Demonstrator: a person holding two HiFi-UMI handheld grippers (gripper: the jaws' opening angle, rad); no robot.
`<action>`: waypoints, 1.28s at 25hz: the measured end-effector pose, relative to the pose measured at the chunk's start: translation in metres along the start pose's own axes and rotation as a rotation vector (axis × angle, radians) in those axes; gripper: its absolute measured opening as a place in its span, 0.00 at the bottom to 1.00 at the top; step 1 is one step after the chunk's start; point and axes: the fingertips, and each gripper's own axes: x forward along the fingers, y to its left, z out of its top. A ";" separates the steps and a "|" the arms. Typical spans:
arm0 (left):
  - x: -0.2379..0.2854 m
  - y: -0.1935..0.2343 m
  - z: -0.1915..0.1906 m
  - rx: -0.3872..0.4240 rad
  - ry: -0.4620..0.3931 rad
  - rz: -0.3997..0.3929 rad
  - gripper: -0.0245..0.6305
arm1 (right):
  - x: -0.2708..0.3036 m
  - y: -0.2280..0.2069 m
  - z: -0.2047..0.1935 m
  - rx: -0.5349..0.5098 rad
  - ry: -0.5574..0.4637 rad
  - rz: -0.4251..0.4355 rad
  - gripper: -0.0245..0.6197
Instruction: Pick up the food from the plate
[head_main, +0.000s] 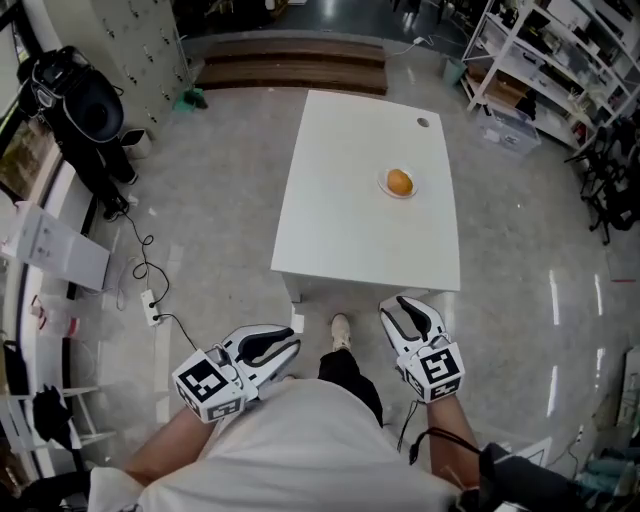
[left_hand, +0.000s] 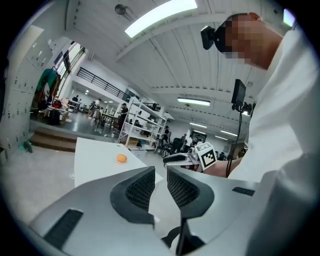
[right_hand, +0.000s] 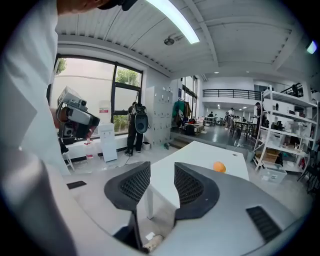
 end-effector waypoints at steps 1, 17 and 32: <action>0.013 0.012 0.008 -0.007 0.000 0.020 0.14 | 0.014 -0.024 0.001 -0.006 -0.001 0.003 0.26; 0.208 0.122 0.116 0.000 0.018 0.215 0.15 | 0.234 -0.333 -0.043 -0.104 0.146 0.089 0.47; 0.208 0.167 0.122 -0.042 0.078 0.403 0.15 | 0.359 -0.400 -0.100 -0.152 0.292 0.151 0.61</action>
